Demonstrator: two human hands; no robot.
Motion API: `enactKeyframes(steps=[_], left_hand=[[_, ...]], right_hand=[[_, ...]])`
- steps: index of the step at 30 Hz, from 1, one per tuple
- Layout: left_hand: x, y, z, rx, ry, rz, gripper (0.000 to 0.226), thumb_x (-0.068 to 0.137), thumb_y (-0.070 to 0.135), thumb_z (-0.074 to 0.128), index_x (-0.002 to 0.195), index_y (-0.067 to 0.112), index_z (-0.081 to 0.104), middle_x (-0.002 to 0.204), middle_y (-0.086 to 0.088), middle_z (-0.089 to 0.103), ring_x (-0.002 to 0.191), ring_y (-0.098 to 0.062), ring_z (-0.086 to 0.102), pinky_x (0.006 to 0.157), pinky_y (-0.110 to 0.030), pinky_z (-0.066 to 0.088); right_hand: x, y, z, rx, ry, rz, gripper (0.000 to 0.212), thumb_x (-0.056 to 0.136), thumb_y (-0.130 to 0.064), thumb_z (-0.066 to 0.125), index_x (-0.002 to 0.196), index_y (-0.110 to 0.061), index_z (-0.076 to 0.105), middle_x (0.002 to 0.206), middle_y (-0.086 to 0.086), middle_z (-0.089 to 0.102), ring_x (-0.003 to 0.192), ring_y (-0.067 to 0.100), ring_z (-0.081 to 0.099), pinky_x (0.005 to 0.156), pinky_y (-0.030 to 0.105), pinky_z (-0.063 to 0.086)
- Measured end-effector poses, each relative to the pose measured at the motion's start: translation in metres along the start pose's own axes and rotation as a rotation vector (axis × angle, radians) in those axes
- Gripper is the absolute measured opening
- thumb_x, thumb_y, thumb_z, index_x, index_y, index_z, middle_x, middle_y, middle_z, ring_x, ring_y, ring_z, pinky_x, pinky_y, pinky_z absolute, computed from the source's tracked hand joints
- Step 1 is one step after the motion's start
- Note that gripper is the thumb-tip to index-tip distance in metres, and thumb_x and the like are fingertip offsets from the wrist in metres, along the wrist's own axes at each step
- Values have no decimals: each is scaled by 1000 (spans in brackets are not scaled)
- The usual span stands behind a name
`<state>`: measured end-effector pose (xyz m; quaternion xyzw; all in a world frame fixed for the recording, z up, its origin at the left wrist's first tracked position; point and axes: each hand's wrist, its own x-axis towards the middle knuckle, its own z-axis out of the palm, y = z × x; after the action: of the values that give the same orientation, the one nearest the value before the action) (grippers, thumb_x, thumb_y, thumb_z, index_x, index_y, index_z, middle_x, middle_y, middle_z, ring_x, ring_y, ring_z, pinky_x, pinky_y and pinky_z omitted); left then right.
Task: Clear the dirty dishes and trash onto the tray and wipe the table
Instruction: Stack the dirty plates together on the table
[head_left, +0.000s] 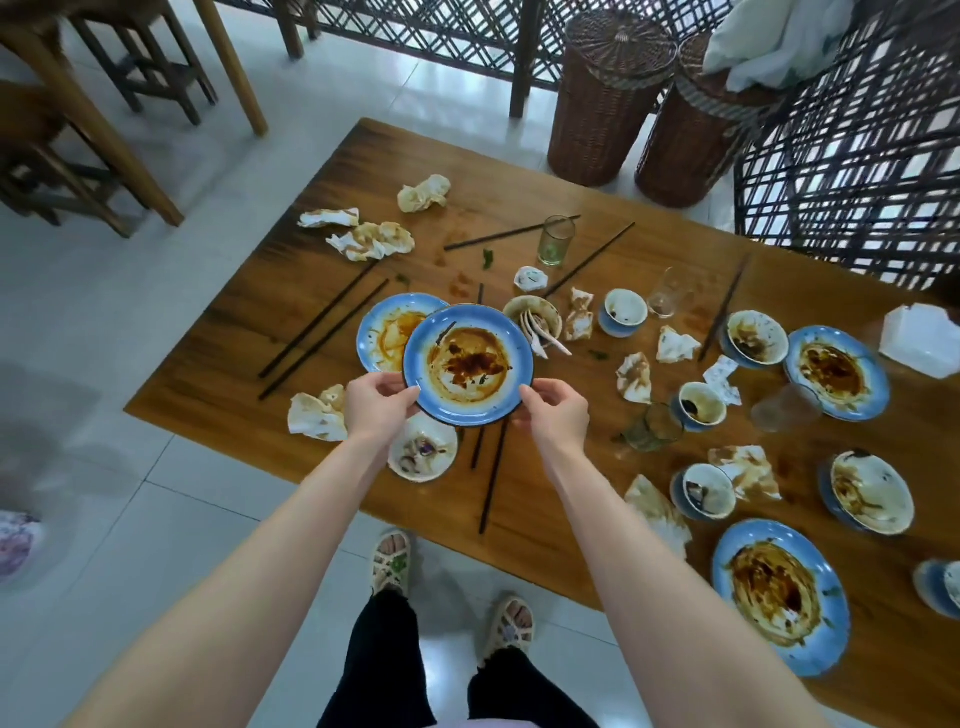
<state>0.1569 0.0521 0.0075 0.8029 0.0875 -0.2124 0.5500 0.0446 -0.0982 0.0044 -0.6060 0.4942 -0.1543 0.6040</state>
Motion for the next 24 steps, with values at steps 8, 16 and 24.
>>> enactKeyframes(steps=[8, 16, 24], left_hand=[[80, 9, -44, 112, -67, -28, 23, 85, 8, 71, 108, 8, 66, 91, -1, 65, 83, -12, 64, 71, -25, 57], [125, 5, -54, 170, -141, -44, 29, 84, 5, 72, 112, 3, 65, 93, -5, 65, 83, -12, 64, 67, -21, 55], [145, -1, -50, 256, -170, -28, 36, 82, 12, 75, 117, 6, 66, 99, -2, 67, 90, -14, 64, 81, -28, 56]], right_hand=[[19, -3, 85, -25, 66, 119, 5, 89, -17, 67, 91, -13, 65, 81, -1, 67, 60, 9, 64, 56, 22, 56], [36, 4, 117, -135, 118, 159, 8, 84, -19, 72, 88, -13, 68, 84, 2, 69, 81, 18, 65, 77, 33, 54], [49, 7, 126, -217, 155, 205, 9, 83, -20, 73, 89, -15, 68, 85, 0, 68, 84, 16, 66, 77, 30, 55]])
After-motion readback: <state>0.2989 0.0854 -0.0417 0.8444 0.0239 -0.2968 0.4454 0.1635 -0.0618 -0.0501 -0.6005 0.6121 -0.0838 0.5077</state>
